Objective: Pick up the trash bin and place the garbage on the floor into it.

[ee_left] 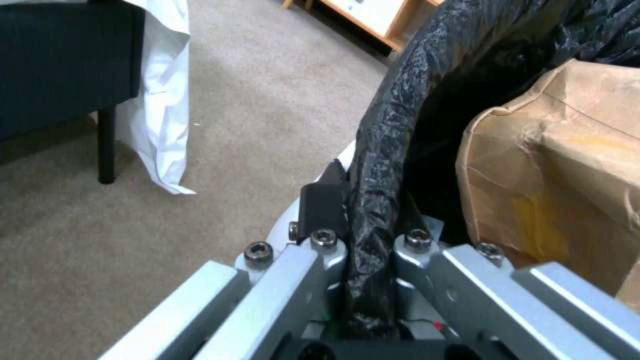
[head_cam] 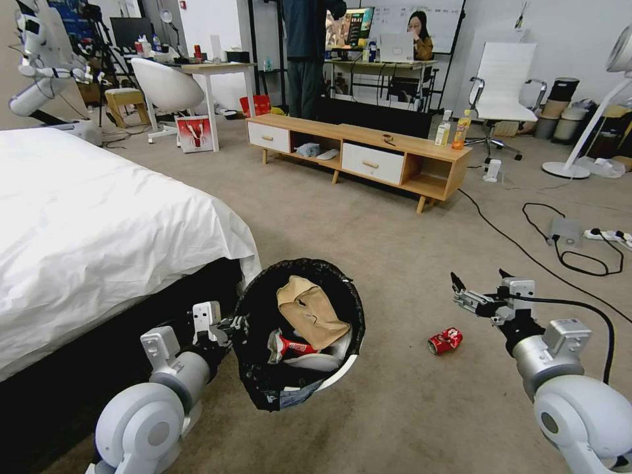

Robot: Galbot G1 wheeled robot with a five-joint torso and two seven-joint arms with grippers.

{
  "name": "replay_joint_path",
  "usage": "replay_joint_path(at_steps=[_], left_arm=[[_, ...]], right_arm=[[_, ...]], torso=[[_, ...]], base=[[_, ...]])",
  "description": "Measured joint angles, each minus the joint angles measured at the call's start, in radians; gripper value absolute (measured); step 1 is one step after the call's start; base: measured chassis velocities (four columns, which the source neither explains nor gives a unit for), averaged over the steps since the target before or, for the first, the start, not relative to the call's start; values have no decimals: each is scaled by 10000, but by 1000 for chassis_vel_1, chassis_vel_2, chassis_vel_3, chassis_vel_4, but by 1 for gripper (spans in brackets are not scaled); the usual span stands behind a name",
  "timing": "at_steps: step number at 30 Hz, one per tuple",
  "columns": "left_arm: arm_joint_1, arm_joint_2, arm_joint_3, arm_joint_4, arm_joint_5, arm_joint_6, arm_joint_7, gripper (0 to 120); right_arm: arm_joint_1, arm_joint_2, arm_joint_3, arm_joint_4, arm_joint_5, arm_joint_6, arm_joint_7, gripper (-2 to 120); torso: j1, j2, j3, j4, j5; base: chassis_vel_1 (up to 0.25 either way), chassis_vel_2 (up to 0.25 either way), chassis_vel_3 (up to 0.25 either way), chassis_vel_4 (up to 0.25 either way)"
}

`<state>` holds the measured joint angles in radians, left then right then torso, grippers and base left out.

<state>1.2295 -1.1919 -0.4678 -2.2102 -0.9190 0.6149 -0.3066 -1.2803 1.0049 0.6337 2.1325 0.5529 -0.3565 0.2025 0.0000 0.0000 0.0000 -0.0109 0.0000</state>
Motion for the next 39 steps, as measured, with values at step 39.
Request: replay_joint_path(at_steps=[39], left_arm=[[-18, -65, -126, -10, -289, -103, -154, 2]], right_arm=[[-54, 13, -242, -41, -447, 166, -180, 100]], torso=[[0, 0, 0, 0, 0]], base=[[-10, -12, -13, -9]])
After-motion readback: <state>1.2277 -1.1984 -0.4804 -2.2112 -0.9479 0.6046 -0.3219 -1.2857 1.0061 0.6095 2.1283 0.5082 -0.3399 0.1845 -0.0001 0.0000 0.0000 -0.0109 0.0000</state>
